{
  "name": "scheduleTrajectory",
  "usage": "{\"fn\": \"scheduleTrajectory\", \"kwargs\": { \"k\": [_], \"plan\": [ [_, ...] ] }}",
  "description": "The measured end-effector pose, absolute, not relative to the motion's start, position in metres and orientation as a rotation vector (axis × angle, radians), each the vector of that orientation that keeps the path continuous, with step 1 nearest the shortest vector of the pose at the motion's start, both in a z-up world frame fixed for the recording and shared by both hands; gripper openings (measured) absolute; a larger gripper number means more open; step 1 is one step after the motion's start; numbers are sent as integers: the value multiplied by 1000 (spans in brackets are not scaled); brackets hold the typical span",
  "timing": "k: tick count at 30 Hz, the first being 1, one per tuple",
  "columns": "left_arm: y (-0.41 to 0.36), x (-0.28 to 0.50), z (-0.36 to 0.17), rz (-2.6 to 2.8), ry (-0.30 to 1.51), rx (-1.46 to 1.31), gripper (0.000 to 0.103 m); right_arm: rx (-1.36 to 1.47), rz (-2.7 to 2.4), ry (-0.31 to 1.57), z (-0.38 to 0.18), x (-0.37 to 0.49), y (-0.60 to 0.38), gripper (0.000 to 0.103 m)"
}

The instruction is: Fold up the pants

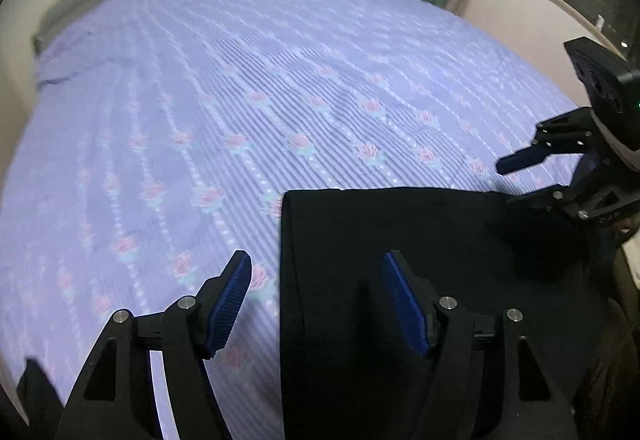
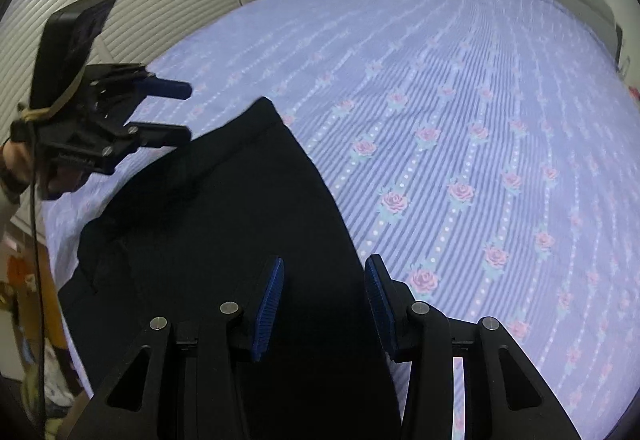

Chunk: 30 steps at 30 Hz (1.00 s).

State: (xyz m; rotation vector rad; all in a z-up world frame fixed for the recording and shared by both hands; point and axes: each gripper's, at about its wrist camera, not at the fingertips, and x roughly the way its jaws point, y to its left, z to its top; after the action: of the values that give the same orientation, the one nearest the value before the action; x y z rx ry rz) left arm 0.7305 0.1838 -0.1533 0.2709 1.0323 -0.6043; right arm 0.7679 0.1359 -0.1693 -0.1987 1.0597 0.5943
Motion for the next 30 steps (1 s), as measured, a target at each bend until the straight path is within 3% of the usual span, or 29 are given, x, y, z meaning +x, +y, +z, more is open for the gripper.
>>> {"fn": "scheduleTrajectory", "kwargs": {
  "k": [9,10,12,13,14,17,22,30],
  "plan": [
    [169,757,-200,-642,1185,273,66,-194,650,1164,-202,786,129,43],
    [167,756,-202,-648,1195,267,54,-199,660,1177,-206,785,130,43],
    [163,755,-206,-626,1205,271,51,-205,666,1184,-214,788,138,40],
    [163,754,-206,-624,1207,261,44,-203,671,1183,-216,786,138,35],
    [165,753,-204,-617,1202,252,37,-202,671,1179,-216,785,138,24],
    [169,746,-192,-624,1176,219,24,-160,678,1175,-215,781,133,11],
    [169,720,-160,-602,1085,233,14,-178,665,1092,-194,762,133,8],
    [193,659,-95,-554,933,232,12,-239,662,900,-126,704,135,8]
  ]
}}
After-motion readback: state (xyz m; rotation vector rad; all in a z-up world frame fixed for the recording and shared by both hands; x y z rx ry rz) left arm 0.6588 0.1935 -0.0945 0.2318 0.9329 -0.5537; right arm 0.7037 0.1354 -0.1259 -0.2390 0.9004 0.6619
